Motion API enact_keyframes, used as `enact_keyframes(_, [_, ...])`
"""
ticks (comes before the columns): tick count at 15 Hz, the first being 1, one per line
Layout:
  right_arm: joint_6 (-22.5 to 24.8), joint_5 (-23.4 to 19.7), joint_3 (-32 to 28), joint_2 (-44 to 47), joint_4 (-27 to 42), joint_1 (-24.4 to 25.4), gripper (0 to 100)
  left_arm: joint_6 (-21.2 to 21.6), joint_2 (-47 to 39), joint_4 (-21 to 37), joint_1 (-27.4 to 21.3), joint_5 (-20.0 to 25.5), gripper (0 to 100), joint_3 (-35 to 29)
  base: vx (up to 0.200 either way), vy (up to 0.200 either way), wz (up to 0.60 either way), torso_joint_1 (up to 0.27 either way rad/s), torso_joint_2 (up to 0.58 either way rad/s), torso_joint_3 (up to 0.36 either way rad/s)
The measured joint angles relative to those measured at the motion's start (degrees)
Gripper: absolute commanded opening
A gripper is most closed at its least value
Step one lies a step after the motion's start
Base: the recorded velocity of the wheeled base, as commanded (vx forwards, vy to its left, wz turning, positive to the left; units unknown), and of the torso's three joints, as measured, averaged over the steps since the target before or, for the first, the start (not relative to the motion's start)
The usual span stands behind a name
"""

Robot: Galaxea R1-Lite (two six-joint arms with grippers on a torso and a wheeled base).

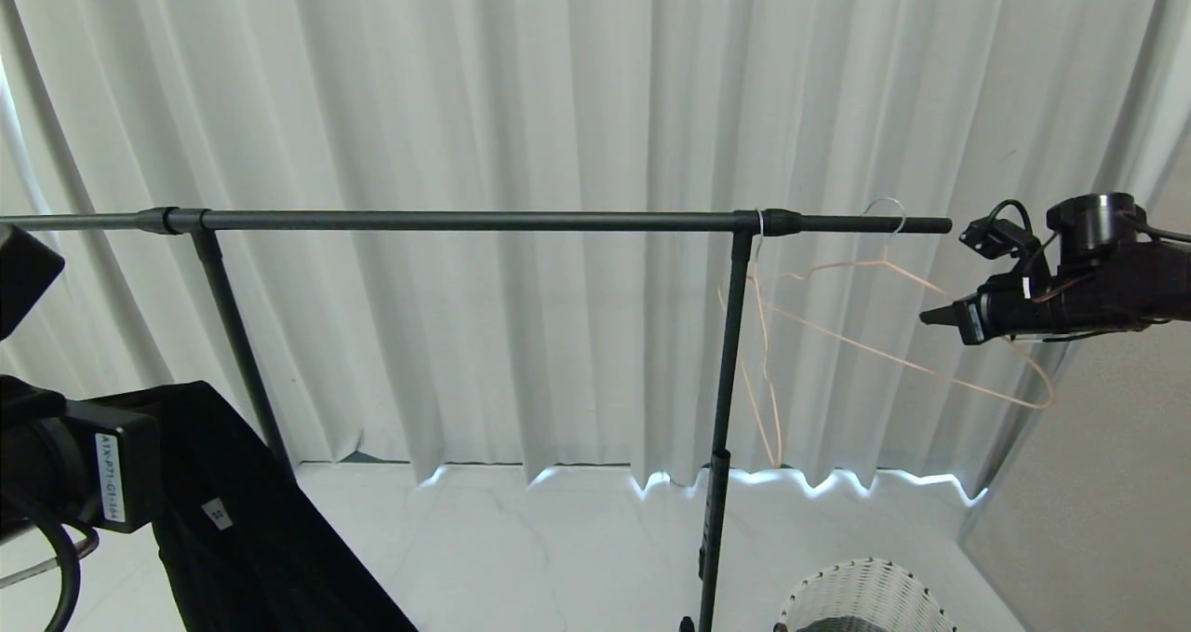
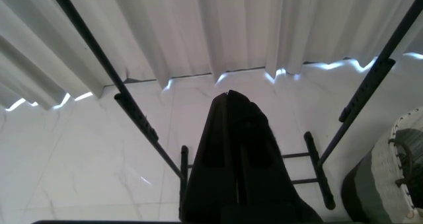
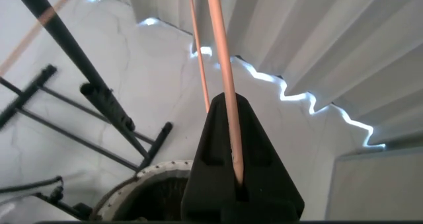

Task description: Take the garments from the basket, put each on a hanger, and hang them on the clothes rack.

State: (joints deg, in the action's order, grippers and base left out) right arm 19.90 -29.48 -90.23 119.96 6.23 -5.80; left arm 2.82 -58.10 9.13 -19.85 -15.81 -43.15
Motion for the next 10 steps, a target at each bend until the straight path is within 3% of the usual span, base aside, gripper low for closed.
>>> enact_keyframes(5, [-3.0, 0.1, 1.5, -4.3, -0.2, 0.0, 0, 0.1, 1.6, 0.0, 0.1, 0.0, 0, 1.2, 0.000, 0.000, 0.00, 0.000, 0.00, 0.000])
enact_keyframes(10, [-6.1, 2.2, 13.4, -15.1, -0.2, -0.3, 0, 0.1, 1.5, 0.0, 0.1, 0.0, 0, 1.9, 0.000, 0.000, 0.00, 0.000, 0.00, 0.000])
